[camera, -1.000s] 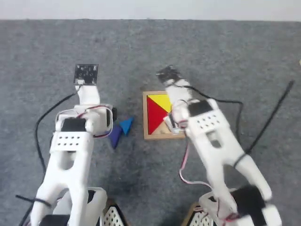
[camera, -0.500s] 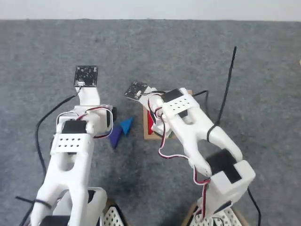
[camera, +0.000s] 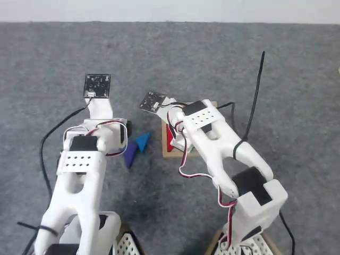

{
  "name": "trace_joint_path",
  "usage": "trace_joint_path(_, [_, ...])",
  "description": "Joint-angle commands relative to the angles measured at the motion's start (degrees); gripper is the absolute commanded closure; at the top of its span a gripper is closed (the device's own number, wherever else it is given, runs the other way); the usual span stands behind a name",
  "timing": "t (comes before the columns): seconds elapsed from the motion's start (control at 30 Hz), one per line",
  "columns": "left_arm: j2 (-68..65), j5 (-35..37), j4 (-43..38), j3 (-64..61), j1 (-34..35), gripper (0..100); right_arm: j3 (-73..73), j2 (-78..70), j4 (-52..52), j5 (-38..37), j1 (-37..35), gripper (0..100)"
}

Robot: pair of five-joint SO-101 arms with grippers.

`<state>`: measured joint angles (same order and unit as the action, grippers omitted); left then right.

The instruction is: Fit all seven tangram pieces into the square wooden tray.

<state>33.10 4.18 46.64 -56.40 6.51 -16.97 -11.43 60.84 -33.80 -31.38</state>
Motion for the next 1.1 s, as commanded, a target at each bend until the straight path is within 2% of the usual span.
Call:
trace_joint_path(0.0, [2.2,0.18,-1.41,0.66,0.0,81,3.16,0.66,-0.92,-0.18,0.84,72.0])
trace_joint_path(0.1, [2.2,0.09,-1.41,0.66,0.0,81,3.16,0.92,-0.92,0.18,0.84,71.7])
trace_joint_path(0.33, [2.2,0.09,-1.41,0.66,0.0,81,6.77,1.19,-0.48,8.09,1.36,71.7])
trace_joint_path(0.87, [2.2,0.09,-1.41,0.57,-0.09,81,5.27,-3.38,-1.1,7.21,1.98,71.7])
trace_joint_path(1.07, [2.02,0.09,-1.41,0.4,-0.09,81,4.75,5.41,-1.63,10.99,2.86,71.7])
